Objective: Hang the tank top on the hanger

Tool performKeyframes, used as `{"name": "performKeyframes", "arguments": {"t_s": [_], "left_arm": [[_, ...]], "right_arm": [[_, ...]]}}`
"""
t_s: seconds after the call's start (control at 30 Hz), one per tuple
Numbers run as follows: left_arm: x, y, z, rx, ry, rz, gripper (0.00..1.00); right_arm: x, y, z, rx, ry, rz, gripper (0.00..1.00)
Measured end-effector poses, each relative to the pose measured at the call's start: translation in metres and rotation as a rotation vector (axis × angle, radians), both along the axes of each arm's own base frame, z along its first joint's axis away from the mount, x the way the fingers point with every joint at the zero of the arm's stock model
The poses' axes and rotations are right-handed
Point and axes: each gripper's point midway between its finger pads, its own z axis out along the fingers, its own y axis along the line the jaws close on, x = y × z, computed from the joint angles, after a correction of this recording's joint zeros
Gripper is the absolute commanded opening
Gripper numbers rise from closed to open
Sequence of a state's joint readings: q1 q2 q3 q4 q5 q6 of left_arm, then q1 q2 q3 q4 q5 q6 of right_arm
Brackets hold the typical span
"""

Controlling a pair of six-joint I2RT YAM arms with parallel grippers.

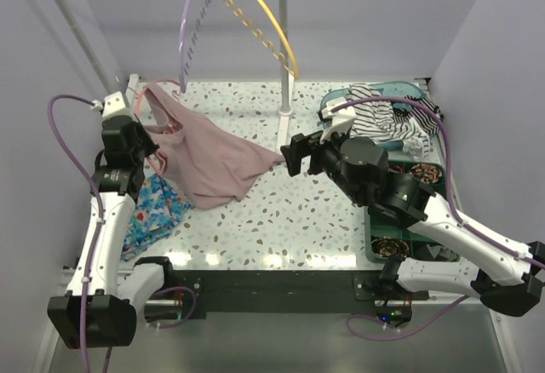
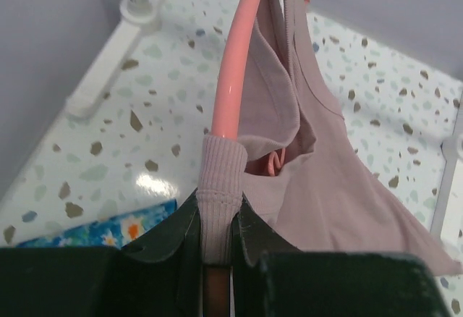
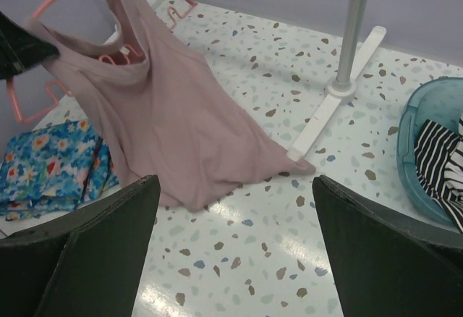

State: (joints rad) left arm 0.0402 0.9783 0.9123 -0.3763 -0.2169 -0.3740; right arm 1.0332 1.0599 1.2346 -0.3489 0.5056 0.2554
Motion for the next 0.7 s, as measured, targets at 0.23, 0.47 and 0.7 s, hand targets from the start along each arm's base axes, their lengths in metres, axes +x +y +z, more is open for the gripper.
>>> {"name": "performKeyframes", "arguments": {"t_s": [0.23,0.47,0.7], "left_arm": [[0.019,0.022,0.081,0.119,-0.142,-0.002,0.0],[0.043,0.025,0.118,0.21,-0.168,-0.048,0.0],[0.051,0.035,0.172,0.328,-0.215,-0.054,0.0]], "right_arm": [[-0.001,0.0,0.0,-0.01,0.007,0.002,0.91],[-0.001,-0.001,0.003,-0.018,0.012,0.003,0.9],[-0.002,-0.003,0.012,-0.021,-0.001,0.006,0.91]]}}
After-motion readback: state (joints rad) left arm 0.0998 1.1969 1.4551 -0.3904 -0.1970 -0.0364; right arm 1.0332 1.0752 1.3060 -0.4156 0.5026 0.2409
